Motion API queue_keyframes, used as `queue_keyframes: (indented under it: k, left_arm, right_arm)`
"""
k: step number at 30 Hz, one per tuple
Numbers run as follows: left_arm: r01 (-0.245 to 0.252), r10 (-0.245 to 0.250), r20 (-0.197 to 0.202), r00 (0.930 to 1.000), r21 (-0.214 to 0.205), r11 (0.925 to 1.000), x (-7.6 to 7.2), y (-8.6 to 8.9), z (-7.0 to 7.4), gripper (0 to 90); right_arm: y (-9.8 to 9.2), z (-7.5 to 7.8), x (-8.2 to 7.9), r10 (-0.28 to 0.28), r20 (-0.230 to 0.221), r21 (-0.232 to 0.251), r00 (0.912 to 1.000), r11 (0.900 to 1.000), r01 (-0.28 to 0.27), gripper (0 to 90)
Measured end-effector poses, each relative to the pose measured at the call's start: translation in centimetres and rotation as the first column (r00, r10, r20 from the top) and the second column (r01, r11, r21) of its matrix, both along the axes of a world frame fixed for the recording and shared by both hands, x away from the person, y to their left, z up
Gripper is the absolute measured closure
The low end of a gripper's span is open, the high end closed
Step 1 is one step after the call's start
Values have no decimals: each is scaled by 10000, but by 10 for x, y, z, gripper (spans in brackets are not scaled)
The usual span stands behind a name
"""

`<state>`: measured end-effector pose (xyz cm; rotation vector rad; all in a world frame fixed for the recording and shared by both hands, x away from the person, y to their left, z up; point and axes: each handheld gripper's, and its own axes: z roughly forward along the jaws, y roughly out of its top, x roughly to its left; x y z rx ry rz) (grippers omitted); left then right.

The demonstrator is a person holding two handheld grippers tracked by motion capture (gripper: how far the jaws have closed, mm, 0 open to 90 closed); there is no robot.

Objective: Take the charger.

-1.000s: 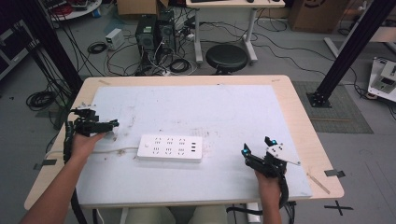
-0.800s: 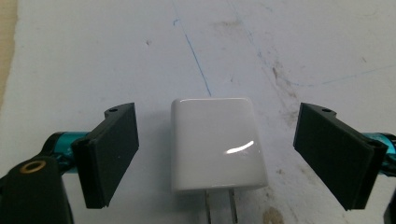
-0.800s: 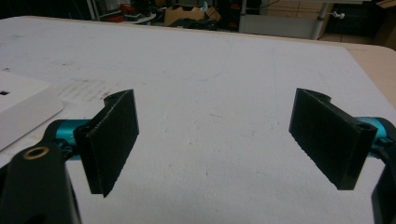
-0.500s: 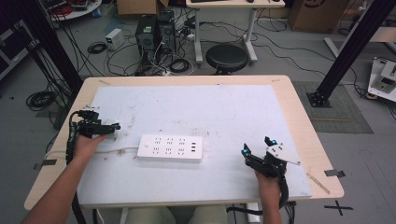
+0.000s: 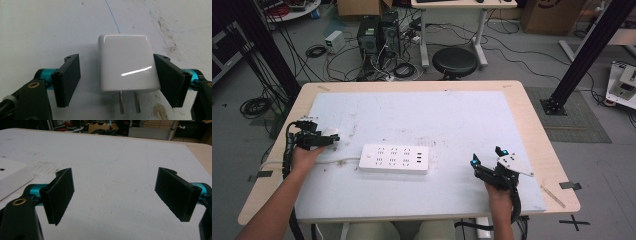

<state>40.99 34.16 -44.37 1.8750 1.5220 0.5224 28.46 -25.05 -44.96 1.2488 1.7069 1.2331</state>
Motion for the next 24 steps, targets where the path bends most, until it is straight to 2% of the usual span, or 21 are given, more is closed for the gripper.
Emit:
queue_keyframes:
  k: [2,4,6,18,21,22,23,24]
  left_arm:
    - [141,-140,113,9998,-74,9999,-1,0,0,295]
    - [293,-294,229,9993,47,9996,-1,-3,1,375]
    - [343,-347,256,9991,146,9993,-1,-5,1,400]
    - [370,-374,572,9977,74,9993,-5,-3,6,424]
    - [466,-466,919,9947,18,9989,-11,-3,13,425]
    - [466,-466,919,9947,18,9989,-11,-3,13,425]
    - [520,-513,1135,9922,-32,9986,-14,-5,17,425]
    - [520,-513,1135,9922,-32,9986,-14,-5,17,425]
  right_arm:
    - [0,0,0,-15,-10,8,10000,10000,15,162]
    - [0,0,0,-2,-6,6,10000,10000,2,162]
    - [0,0,0,-11,-7,29,10000,10000,11,162]
    - [0,0,0,-11,-9,45,10000,10000,11,162]
    - [0,0,0,55,9,44,10000,10000,-55,162]
    - [0,0,0,55,9,44,10000,10000,-55,162]
    - [-1,0,0,92,4,50,10000,9999,-92,162]
    - [-1,0,0,92,4,50,10000,9999,-92,162]
